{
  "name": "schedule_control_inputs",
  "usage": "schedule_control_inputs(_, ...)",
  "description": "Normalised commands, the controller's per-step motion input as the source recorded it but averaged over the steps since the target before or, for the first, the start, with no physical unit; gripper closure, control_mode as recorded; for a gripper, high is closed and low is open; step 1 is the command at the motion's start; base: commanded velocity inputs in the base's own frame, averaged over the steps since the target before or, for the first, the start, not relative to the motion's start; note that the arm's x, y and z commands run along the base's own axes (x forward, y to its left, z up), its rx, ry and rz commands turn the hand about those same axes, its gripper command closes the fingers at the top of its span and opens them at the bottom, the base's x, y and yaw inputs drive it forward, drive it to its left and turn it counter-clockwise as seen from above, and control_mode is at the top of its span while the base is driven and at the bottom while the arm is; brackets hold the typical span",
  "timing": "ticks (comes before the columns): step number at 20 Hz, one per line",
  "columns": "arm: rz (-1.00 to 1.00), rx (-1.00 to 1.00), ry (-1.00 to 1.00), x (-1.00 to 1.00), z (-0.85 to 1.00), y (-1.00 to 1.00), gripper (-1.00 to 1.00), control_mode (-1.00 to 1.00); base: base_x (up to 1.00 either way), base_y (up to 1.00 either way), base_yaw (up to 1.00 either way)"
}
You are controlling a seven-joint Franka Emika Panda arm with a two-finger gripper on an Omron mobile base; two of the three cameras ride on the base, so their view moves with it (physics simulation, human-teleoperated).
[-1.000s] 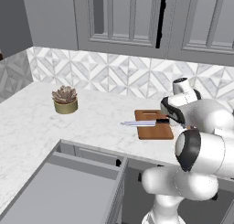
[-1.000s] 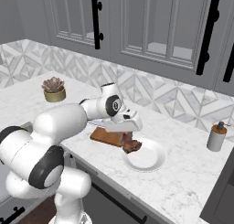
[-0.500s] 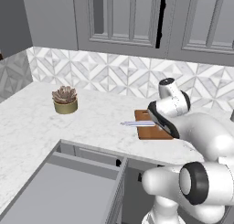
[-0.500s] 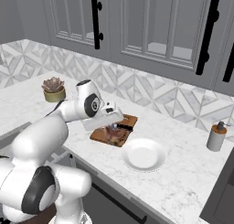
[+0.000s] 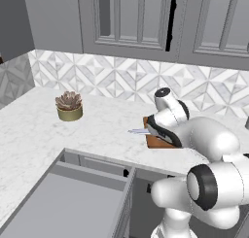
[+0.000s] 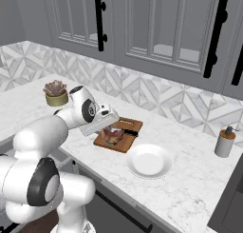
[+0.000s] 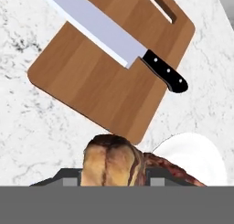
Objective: Pick up the knife from the drawer and place it on the cutting board. Then place the meat from the plate to the cutting board.
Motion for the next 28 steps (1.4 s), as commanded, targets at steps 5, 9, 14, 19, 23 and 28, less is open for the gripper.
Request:
schedule_control_inputs(5,0.0,-0.03,0.0,0.42,-0.26,0.0,1.0,-1.0,0.0,0.0,0.0)
schedule_control_inputs(9,0.0,0.01,0.0,0.34,-0.4,0.0,1.0,-1.0,0.0,0.0,0.0)
schedule_control_inputs(14,0.0,0.03,0.0,0.28,-0.47,0.0,1.0,-1.0,0.0,0.0,0.0)
schedule_control_inputs(19,0.0,0.0,0.0,0.24,-0.35,0.0,1.0,-1.0,0.0,0.0,0.0)
schedule_control_inputs(23,0.0,0.0,-0.06,0.18,-0.13,0.0,1.0,-1.0,0.0,0.0,0.0)
schedule_control_inputs(28,0.0,0.0,-0.06,0.13,-0.13,0.0,1.0,-1.0,0.0,0.0,0.0)
